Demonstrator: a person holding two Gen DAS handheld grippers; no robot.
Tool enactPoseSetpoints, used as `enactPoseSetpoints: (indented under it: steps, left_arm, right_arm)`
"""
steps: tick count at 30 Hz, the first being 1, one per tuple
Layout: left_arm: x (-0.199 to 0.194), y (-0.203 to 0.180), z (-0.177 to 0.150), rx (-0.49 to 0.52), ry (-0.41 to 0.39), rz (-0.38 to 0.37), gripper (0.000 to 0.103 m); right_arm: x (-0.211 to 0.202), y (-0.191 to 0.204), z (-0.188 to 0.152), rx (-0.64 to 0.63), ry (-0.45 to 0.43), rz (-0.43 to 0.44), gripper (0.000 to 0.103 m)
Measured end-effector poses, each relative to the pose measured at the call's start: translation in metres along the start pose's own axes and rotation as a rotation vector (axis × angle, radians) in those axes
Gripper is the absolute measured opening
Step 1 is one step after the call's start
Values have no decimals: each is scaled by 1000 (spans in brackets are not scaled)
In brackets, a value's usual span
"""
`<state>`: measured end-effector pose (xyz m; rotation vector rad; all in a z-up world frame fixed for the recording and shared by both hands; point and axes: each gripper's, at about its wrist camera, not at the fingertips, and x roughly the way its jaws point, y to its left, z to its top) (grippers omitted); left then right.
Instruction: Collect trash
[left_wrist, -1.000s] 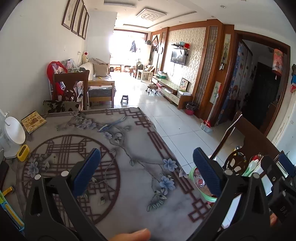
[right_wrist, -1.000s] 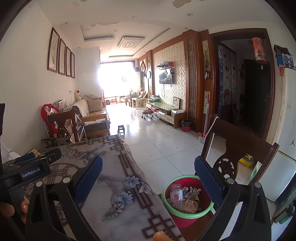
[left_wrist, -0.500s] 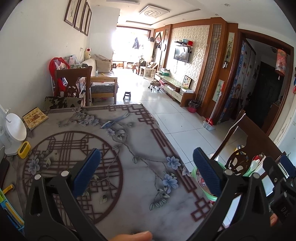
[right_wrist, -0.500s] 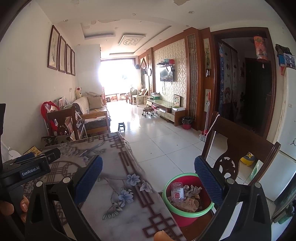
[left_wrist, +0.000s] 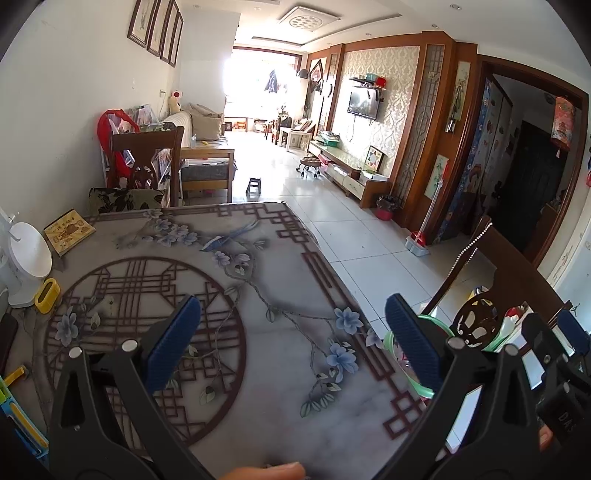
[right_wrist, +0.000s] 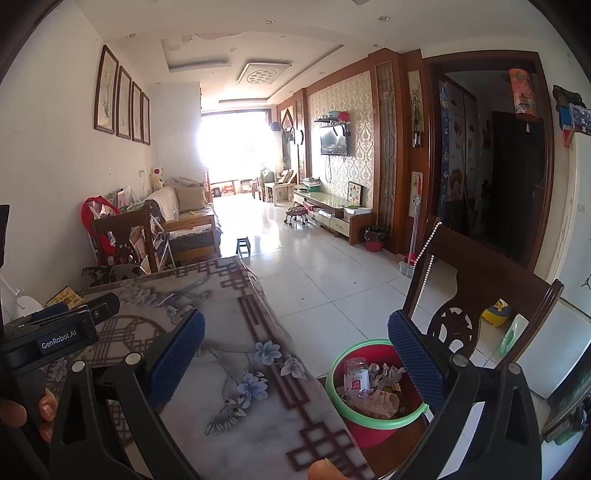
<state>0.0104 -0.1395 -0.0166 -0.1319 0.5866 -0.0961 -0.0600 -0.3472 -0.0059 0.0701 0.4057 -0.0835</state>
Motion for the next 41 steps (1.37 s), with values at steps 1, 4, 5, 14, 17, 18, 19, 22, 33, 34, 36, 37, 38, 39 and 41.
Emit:
enactPoseSetpoints:
  steps: [1, 4, 5, 14, 17, 18, 19, 22, 33, 34, 36, 37, 38, 39, 41]
  left_arm:
    - [0, 0, 0, 1, 2, -1, 98]
    - [2, 0, -1, 2, 8, -2, 98]
    - [3, -1, -1, 3, 10, -3, 98]
    - [4, -1, -1, 3, 12, -3, 98]
    - [3, -1, 0, 3, 12, -2, 98]
    - [4, -1, 0, 3, 14, -2, 98]
    - [5, -1, -1, 2, 16, -2, 98]
    - [6, -1, -2, 2, 20, -2, 98]
    - [29, 17, -12, -57, 103, 6, 98]
    - [34, 22, -14, -70, 112, 20, 98]
    - [43, 37, -20, -89, 130, 60, 98]
    - [49, 47, -24, -98, 147, 82, 98]
    - [56, 59, -28, -110, 167, 110, 98]
    - [66, 79, -37, -131, 196, 152, 98]
    - [80, 116, -52, -171, 244, 228, 98]
  right_arm:
    - [1, 0, 0, -1, 4, 0, 96]
    - [3, 0, -1, -2, 10, 1, 96]
    - [3, 0, -1, -2, 12, 1, 96]
    - [8, 1, -2, -3, 23, 6, 96]
    - [10, 1, -3, -5, 30, 9, 96]
    - [11, 1, -4, -6, 33, 10, 96]
    - [12, 1, -4, -7, 36, 11, 96]
    - [15, 2, -4, -10, 42, 13, 96]
    - [41, 14, -15, -42, 124, 31, 96]
    - [46, 17, -18, -47, 141, 39, 96]
    - [60, 24, -25, -60, 181, 59, 96]
    - [69, 30, -30, -69, 205, 71, 96]
    - [83, 37, -36, -81, 240, 89, 96]
    - [95, 44, -43, -90, 274, 106, 96]
    - [118, 58, -56, -111, 321, 137, 96]
